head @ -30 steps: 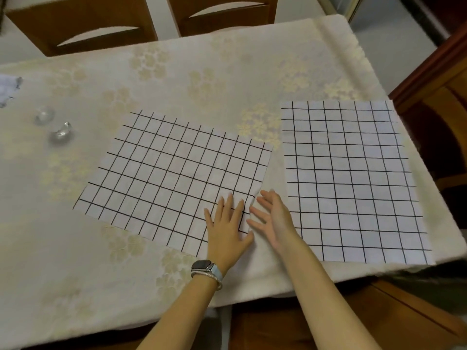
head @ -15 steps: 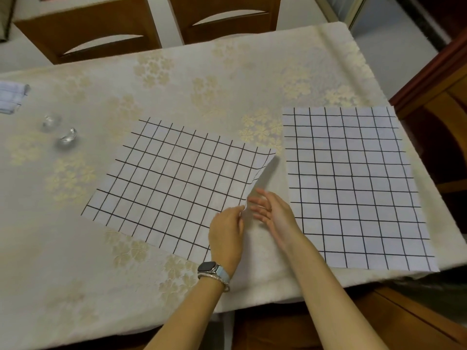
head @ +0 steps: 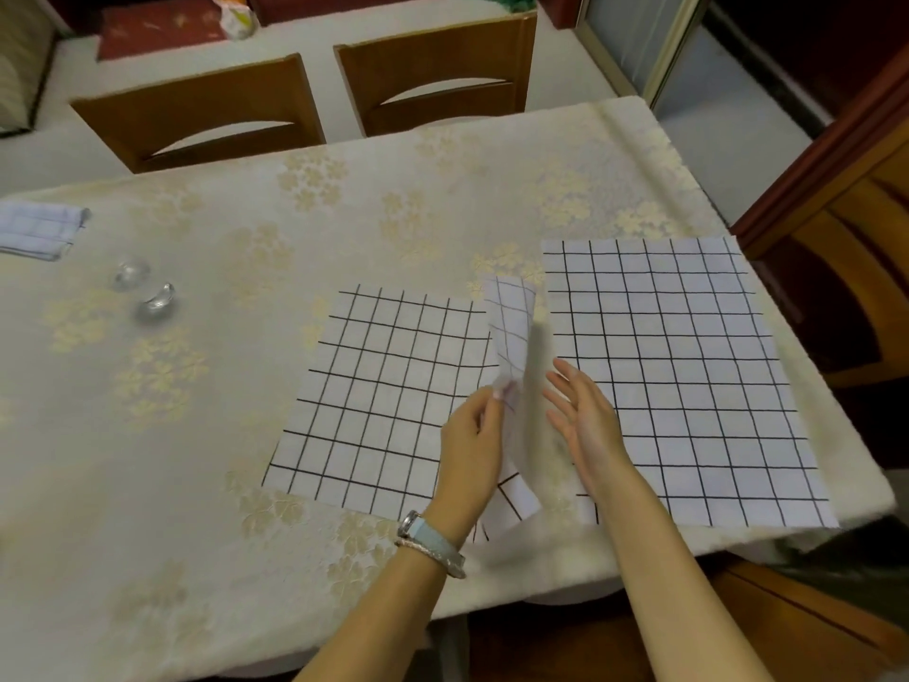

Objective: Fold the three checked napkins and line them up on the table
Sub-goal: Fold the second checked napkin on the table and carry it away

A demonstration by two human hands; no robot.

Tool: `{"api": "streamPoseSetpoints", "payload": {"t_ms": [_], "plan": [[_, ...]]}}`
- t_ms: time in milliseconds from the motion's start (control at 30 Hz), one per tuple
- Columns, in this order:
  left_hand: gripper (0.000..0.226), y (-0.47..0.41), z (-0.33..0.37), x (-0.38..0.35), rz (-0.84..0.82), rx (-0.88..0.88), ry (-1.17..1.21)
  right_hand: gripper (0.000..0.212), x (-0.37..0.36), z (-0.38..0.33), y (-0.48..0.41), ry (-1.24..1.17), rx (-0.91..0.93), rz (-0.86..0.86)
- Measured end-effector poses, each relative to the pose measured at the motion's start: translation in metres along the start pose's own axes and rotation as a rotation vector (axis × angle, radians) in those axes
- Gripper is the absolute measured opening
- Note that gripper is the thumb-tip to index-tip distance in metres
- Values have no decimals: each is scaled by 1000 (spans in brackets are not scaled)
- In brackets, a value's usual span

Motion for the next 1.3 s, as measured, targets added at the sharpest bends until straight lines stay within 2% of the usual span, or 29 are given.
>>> {"api": "streamPoseSetpoints", "payload": {"t_ms": [133, 300, 467, 633, 733, 800, 933, 1300], "plan": [[38, -17, -3, 44, 121, 2, -40, 39, -18, 5, 5, 135, 67, -65], [36, -45, -37, 110, 265, 108, -136, 39, -63, 19, 10, 376, 194, -224], [36, -75, -81, 156, 369, 166, -320, 46, -106, 53, -1, 736, 337, -394], [33, -91, -108, 179, 425, 203, -444, 55, -126, 82, -21, 1119, 461, -415], [16, -93, -119, 188, 436, 209, -471, 57, -131, 94, -27, 1282, 553, -428], [10, -92, -122, 192, 456, 182, -492, 59, -133, 99, -29, 1330, 584, -436], [10, -89, -123, 197, 482, 163, -510, 64, -134, 105, -30, 1353, 626, -413], [8, -92, -128, 209, 487, 143, -504, 68, -137, 111, -24, 1362, 618, -341]]}}
Point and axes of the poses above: each hand's wrist, its own y-axis away from the middle knuckle, its own x-axis out of the back of the hand, z = x × y, the point moved 1 cm from there along -y, towards the middle knuckle, and after that the axes turned 5 degrees about z, right-handed, at the moved point
